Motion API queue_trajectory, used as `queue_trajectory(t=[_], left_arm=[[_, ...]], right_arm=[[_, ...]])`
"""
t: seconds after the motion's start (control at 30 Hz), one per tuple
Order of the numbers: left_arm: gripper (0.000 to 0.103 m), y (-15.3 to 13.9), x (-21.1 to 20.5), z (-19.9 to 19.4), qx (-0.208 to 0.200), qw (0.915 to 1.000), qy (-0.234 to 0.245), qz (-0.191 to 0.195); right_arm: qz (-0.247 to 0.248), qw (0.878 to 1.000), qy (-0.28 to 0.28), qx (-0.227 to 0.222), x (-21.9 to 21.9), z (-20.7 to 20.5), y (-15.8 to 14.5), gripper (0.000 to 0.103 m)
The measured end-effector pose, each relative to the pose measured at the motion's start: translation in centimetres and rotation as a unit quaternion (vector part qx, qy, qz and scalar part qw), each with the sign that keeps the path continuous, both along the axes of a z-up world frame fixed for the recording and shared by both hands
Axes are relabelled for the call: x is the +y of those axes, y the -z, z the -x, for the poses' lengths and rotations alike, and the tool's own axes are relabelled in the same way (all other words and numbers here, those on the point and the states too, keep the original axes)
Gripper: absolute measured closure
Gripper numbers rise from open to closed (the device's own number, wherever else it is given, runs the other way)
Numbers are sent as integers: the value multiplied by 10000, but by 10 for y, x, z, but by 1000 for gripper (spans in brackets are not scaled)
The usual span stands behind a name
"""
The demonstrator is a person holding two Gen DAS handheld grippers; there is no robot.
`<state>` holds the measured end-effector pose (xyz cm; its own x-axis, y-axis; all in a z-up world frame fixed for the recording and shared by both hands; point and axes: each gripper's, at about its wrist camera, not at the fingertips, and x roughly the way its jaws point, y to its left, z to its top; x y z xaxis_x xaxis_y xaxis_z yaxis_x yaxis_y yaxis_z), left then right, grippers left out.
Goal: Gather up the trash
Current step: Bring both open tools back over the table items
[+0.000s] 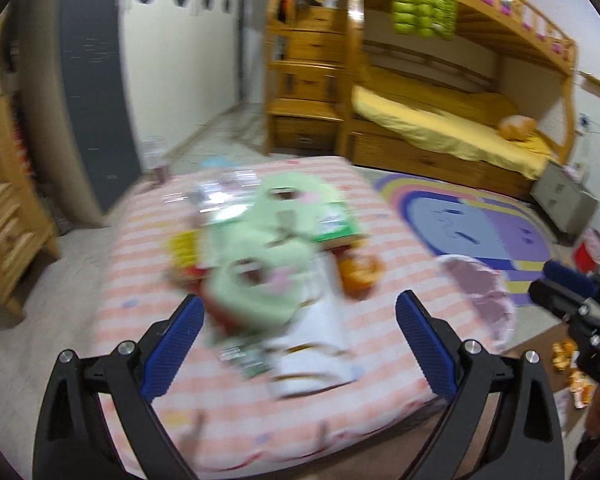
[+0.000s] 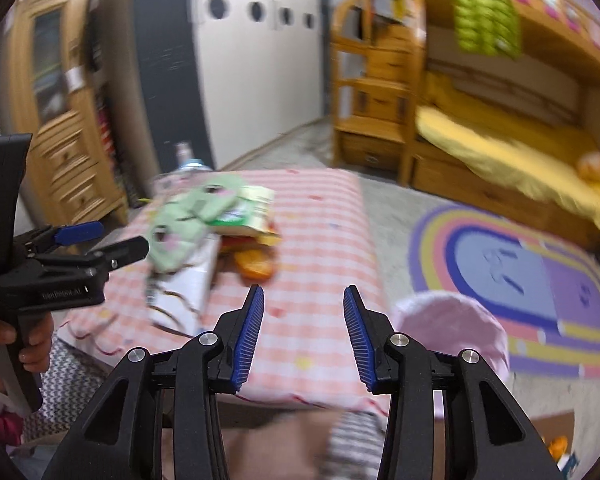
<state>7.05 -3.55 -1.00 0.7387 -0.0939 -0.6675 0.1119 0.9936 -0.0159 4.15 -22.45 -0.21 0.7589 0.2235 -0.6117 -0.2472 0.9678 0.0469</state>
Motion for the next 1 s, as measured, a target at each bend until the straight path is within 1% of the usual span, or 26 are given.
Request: queue_trajectory(t=[0.03,0.1,0.17,0.27,0.33,0.43,0.57,0.67,0.87,0.97,1.0], left_arm=[[9,-1,12,5,-31,9999,-151,-56],[9,-4,40,19,-129,9991,-392,45],[9,-7,57,29,-233,9979,-596,89],[9,-13,85,45,-419,9953,-868,-29],[9,-14,99,52,-458,9944,-945,-68],[9,-14,119,62,-455,9936,-1036,-25],[9,-12,141,68,-345,9929,-1138,56],[9,-10,156,69,-337,9915,-1253,-28],[9,-10,181,78,-315,9875,-1545,-71],[9,-12,198,82,-307,9829,-1810,-136],[7,-13,205,83,-347,9810,-1901,-147]], right_arm=[[-18,9998,-182,-52,16,-1,-3,68],[-44,9995,-308,-62,33,-5,-6,76],[-127,9989,-453,-38,51,-11,-10,79],[-165,9978,-636,-64,79,-20,-20,79],[-162,9966,-793,-166,99,-24,-29,79],[-168,9952,-917,-289,124,-22,-36,78],[-92,9943,-1020,-298,153,-21,-38,78],[-108,9941,-1041,-274,163,-23,-40,78],[-112,9960,-838,-304,166,-25,-47,78],[-11,9964,-737,-418,169,-20,-52,77],[42,9964,-718,-439,168,-19,-53,75]])
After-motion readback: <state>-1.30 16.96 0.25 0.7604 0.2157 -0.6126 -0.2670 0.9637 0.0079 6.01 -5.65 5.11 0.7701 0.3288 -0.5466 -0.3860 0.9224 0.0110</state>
